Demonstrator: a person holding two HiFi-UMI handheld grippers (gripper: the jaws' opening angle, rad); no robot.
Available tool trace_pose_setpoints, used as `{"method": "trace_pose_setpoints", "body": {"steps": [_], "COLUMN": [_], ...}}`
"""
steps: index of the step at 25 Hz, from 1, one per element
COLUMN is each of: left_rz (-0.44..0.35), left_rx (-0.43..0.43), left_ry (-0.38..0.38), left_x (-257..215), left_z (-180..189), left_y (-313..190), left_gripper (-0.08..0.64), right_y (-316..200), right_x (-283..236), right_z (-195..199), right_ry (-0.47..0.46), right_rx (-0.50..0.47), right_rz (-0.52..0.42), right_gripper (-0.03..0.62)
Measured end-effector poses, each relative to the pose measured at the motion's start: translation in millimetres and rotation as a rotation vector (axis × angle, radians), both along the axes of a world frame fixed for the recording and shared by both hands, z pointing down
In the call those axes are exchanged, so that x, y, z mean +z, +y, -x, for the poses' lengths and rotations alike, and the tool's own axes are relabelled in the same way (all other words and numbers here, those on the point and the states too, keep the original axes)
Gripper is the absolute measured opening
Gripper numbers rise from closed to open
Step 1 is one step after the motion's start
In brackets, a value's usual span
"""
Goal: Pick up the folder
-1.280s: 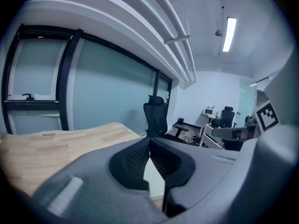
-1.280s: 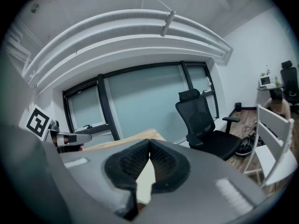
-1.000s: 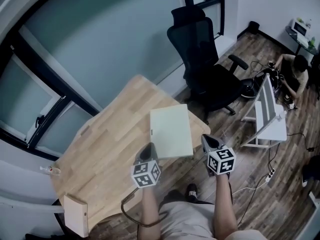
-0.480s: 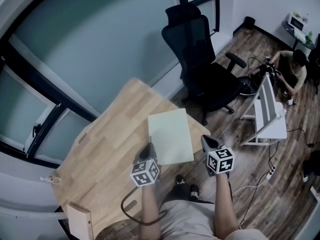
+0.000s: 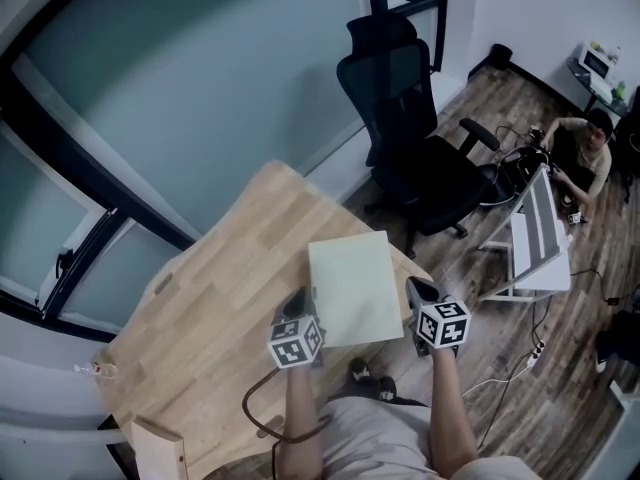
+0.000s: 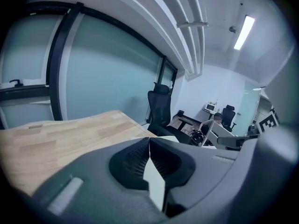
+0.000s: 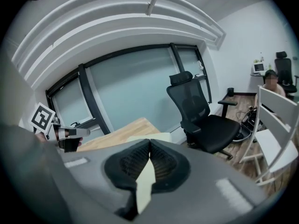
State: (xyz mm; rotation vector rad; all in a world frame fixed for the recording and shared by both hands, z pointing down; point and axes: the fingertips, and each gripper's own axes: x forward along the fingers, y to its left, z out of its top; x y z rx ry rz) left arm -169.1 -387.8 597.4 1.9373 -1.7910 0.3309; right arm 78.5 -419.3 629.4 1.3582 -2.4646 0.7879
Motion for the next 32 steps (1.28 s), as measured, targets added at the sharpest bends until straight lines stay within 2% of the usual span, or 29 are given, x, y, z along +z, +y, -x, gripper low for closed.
{"method": "trace_pose_setpoints", "body": {"steps": [4,8,9,10,11,14,16,20,23,28,32], "left_rz": [0.051,0.116,0.128,0.137,0.147,0.18,0.215,0.266,0.303,0.354,0.385], "left_rx": [0.0,0.011,0.021,0.031,0.04,0.061,0.076,0.112,0.136,0.17,0.176], "left_ry": [0.055,0.147,0.184,0.226,0.269,0.342,0.36,0.378,0.373,0.401,0.415], "left_x": [47.2,92.0,100.7,108.7,116.0,133.6,145.1,158.1,164.6,175.0,181.4], "left_z": [14.8,20.1,18.5,16.9,15.4,12.2,10.1,5.0,-2.7,-14.5,-18.5], "left_y": [3.7,15.5,19.2,22.5,24.6,23.1,22.9,20.3,20.2,18.4,12.7], "left_gripper": [0.009,0.011,0.034,0.106,0.134,0.228,0.259,0.297,0.335,0.362,0.362], "right_y": [3.0,14.1,17.2,19.4,20.1,17.0,17.2,16.3,10.8,9.5,13.1], "right_x": [20.9,56.7,65.7,73.7,80.1,92.6,101.4,116.2,122.3,133.2,141.3], "right_z": [20.5,33.8,35.5,37.3,39.2,45.9,51.7,56.2,52.3,49.0,57.2], "right_ry": [0.023,0.055,0.059,0.061,0.058,0.029,0.029,0.045,0.011,0.01,-0.035], "right_rx": [-0.006,-0.016,-0.018,-0.018,-0.015,-0.012,-0.036,-0.059,-0.04,-0.033,-0.062], "right_rz": [0.01,0.077,0.098,0.115,0.127,0.149,0.169,0.214,0.249,0.295,0.346], "right_gripper": [0.002,0.003,0.003,0.018,0.043,0.151,0.234,0.313,0.367,0.386,0.387]}}
